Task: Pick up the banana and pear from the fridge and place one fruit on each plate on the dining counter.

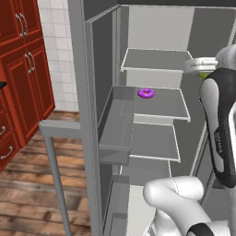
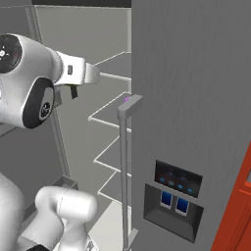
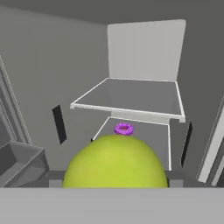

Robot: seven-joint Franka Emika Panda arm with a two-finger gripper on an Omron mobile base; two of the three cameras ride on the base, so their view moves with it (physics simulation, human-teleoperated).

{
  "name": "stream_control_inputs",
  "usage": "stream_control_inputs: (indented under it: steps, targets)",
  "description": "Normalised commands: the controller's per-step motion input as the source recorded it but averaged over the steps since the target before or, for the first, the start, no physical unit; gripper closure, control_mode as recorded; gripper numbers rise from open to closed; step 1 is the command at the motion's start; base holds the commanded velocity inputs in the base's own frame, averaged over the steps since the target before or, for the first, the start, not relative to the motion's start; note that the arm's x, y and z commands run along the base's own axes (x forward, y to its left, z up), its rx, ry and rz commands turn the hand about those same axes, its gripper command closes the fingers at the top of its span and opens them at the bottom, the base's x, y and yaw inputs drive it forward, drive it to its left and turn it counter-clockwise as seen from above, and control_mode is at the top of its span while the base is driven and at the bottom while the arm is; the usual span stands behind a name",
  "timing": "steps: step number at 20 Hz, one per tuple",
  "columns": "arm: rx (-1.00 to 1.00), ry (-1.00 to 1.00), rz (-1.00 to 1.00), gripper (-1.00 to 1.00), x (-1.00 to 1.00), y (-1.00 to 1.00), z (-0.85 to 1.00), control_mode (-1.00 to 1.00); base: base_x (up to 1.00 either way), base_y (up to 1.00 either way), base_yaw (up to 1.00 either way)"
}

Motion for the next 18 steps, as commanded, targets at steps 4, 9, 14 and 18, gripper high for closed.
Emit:
stream_control_inputs:
  steps: [4, 9, 14, 18]
  targets:
    - [-0.05, 0.0, 0.03, 1.0, -0.79, 0.04, -0.37, -1.0, 0.0, 0.0, 0.0]
    - [0.0, -0.04, 0.0, 1.0, -0.71, 0.0, -0.06, -1.0, 0.0, 0.0, 0.0]
    - [-0.02, -0.04, 0.02, 1.0, -0.46, 0.01, -0.07, -1.0, 0.0, 0.0, 0.0]
    - [0.0, -0.01, 0.14, 1.0, -0.3, 0.0, 0.0, -1.0, 0.0, 0.0, 0.0]
